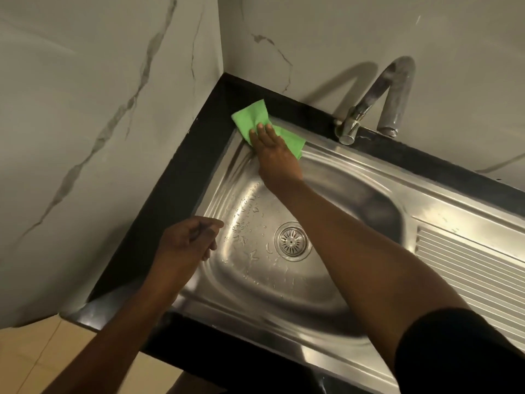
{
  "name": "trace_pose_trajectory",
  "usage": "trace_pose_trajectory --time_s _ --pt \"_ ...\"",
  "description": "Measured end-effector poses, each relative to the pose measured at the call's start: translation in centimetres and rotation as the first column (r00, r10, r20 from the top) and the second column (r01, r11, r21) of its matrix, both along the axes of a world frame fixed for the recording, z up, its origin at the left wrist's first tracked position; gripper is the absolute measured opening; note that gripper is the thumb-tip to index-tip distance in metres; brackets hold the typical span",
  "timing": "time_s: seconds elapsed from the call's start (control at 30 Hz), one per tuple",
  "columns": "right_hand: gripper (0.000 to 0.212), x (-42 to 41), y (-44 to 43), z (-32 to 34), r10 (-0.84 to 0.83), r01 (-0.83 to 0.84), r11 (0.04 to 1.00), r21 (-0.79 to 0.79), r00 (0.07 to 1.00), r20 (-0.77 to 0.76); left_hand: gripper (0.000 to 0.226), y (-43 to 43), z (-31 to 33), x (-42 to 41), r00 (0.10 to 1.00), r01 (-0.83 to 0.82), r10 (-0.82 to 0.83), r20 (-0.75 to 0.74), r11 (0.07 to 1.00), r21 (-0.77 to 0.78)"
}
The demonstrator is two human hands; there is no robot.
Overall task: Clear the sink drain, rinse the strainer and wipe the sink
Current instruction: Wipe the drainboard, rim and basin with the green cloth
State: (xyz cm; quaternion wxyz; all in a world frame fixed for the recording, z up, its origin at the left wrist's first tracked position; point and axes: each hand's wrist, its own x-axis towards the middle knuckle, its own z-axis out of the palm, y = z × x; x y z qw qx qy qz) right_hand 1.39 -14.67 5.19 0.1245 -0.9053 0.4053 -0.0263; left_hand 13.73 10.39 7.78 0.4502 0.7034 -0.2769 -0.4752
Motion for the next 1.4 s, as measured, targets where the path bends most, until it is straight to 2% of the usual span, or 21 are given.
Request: trace_pose_trajectory --time_s 0.07,0.2,0.33,0.47,0.6,0.83,1.0,1.3,1.4 --pt "0.075 -2.6 -0.7 -0.1 0.051 -0.052 0.998 -0.023 0.998 -0.049 0.024 -0.4 0.5 -0.2 1.0 0.029 -0.029 0.009 0.999 -0.028" --pt "0.08 -9.9 -0.6 -0.2 -0.006 0.006 1.0 0.0 0.991 -0.135 0.016 -1.1 1.1 -1.6 0.997 0.077 -0.076 0.02 0.995 -0.058" --pt "0.083 -20.1 0.8 0.6 -0.194 0.195 0.981 -0.017 0.957 -0.216 0.03 -1.8 2.1 -3.8 0.996 0.094 -0.094 -0.004 0.992 -0.087" --pt "0.072 -29.0 2.1 2.0 -0.419 0.437 0.899 0.025 0.876 -0.238 0.013 -1.8 2.9 -5.6 0.99 0.14 -0.138 0.023 0.983 -0.119" --pt "0.066 -32.9 3.1 2.8 -0.518 0.544 0.838 0.042 0.818 -0.25 0.022 -1.6 3.5 -7.3 0.983 0.183 -0.179 0.046 0.977 -0.112" --pt "0.059 -33.8 9.8 2.3 -0.45 0.479 0.872 0.095 0.864 -0.227 0.02 -1.6 3.8 -9.9 0.976 0.217 -0.215 0.031 0.971 -0.1" --pt "0.069 -34.2 16.9 2.5 -0.424 0.452 0.884 0.117 0.882 -0.204 0.019 -1.8 3.8 -12.0 0.961 0.275 -0.275 0.011 0.956 -0.099" --pt "0.066 -33.5 29.1 3.3 -0.396 0.412 0.877 0.247 0.911 -0.112 0.019 -3.1 4.2 -14.5 0.941 0.337 -0.339 0.009 0.932 -0.131" --pt "0.068 -35.8 32.0 3.4 -0.353 0.367 0.89 0.27 0.93 -0.1 0.016 -3.0 4.3 -14.9 0.933 0.357 -0.359 0.012 0.923 -0.141"
